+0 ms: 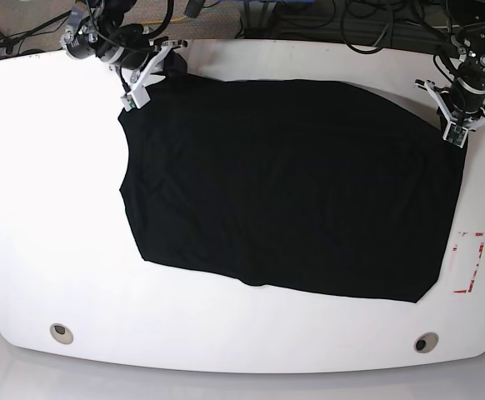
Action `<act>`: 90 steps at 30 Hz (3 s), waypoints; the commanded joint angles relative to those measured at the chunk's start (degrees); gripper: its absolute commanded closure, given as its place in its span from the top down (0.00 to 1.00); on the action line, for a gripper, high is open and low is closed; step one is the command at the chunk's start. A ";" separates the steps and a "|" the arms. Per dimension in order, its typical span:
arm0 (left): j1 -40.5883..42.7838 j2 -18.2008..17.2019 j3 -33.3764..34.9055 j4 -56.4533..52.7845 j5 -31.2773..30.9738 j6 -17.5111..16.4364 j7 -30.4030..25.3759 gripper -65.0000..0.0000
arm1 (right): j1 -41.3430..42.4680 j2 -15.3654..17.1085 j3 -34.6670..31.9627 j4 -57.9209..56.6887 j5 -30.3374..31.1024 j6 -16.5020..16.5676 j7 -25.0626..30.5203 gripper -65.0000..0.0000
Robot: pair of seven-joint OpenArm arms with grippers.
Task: Fold the T-shirt properly
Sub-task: 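Release the shirt and reposition both grippers at its edges, then grasp the shirt edge with both grippers and fold it over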
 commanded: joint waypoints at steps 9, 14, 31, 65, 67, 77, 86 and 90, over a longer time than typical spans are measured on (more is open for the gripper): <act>-4.57 2.85 -8.19 1.35 -5.06 -5.77 -0.93 0.00 | -8.00 7.60 0.41 6.87 18.18 0.12 -1.70 0.00; -7.30 5.31 -9.78 1.35 -5.24 -7.58 -0.85 0.00 | -9.06 10.68 0.76 6.96 26.53 0.12 -1.70 0.00; -17.67 7.16 -9.51 -0.14 -2.16 -7.58 -0.67 0.00 | 0.09 11.56 0.50 4.85 32.77 0.12 -1.70 0.00; -43.52 -4.45 2.71 -39.53 0.83 -7.53 -1.02 0.23 | 21.63 13.05 0.23 -19.77 20.38 0.12 2.79 0.00; -44.75 -5.06 2.71 -40.93 0.74 -7.53 -1.02 0.40 | 21.54 13.05 0.23 -20.29 20.38 0.12 2.96 0.00; -50.37 -8.49 2.44 -42.87 0.39 -7.44 -1.55 0.71 | 20.92 13.40 0.23 -20.21 20.38 0.12 4.37 0.00; -51.87 -13.94 2.53 -45.50 0.21 -7.58 -6.47 0.71 | 20.66 13.49 0.23 -20.03 20.38 0.12 4.37 0.00; -51.78 -15.70 2.71 -46.47 -3.39 -7.58 -6.39 0.71 | 20.39 14.02 0.23 -19.15 20.38 0.12 4.28 0.00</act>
